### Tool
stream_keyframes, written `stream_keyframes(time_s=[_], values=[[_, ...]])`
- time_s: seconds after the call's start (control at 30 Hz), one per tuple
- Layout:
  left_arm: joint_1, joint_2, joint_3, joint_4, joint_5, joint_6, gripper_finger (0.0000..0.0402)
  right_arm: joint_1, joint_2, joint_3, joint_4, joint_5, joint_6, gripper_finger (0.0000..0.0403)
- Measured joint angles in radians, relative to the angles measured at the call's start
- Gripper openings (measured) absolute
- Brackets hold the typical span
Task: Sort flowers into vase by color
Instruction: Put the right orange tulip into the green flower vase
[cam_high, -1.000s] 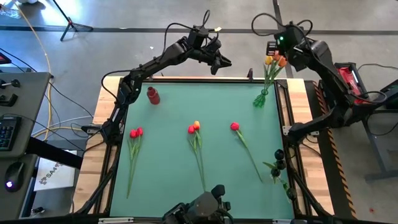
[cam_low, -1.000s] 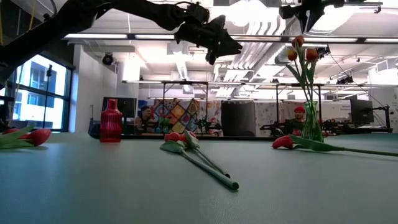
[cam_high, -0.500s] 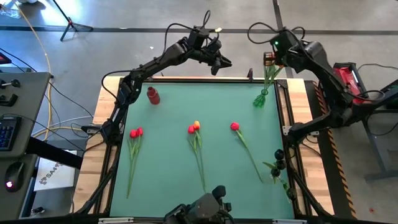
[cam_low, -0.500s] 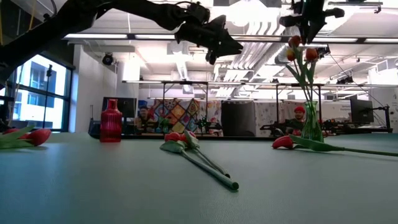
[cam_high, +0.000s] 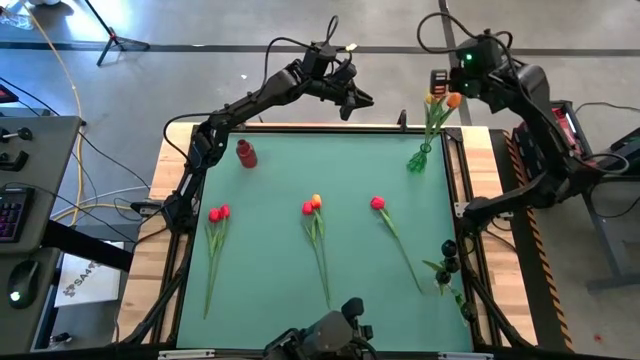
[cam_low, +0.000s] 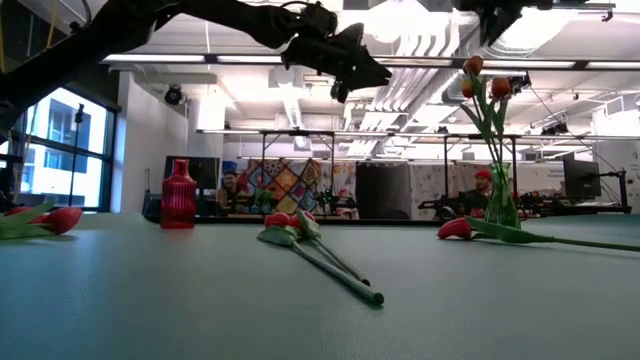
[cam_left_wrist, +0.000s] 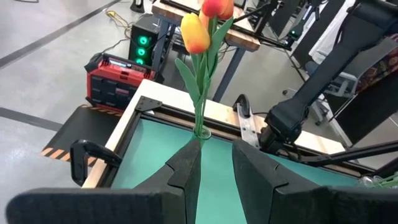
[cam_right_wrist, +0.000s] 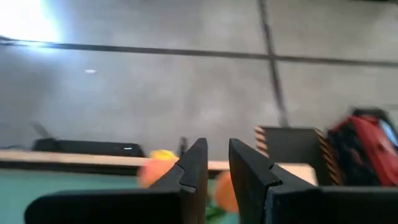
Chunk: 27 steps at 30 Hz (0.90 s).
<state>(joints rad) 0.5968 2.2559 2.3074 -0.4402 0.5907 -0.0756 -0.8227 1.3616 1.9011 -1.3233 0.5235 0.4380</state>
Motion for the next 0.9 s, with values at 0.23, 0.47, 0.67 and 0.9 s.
stream_keyframes(time_s=[0.23, 0.47, 0.67, 0.9], values=[[0.0, 0.0, 0.0, 0.005, -0.002, -0.002, 0.0078, -0.015, 0.007, -0.075, 0.043, -0.082, -0.062, 0.0055], [-0.001, 0.0, 0.0, 0.005, -0.005, -0.007, 0.0078, -0.031, 0.005, -0.127, -0.019, -0.14, -0.063, 0.0055], [-0.001, 0.0, 0.0, 0.005, -0.005, -0.01, 0.0078, -0.031, -0.034, -0.127, -0.043, -0.143, -0.054, 0.0055], [-0.001, 0.0, 0.0, 0.005, -0.005, -0.01, 0.0078, -0.031, -0.105, -0.127, -0.038, -0.166, -0.083, 0.0055]])
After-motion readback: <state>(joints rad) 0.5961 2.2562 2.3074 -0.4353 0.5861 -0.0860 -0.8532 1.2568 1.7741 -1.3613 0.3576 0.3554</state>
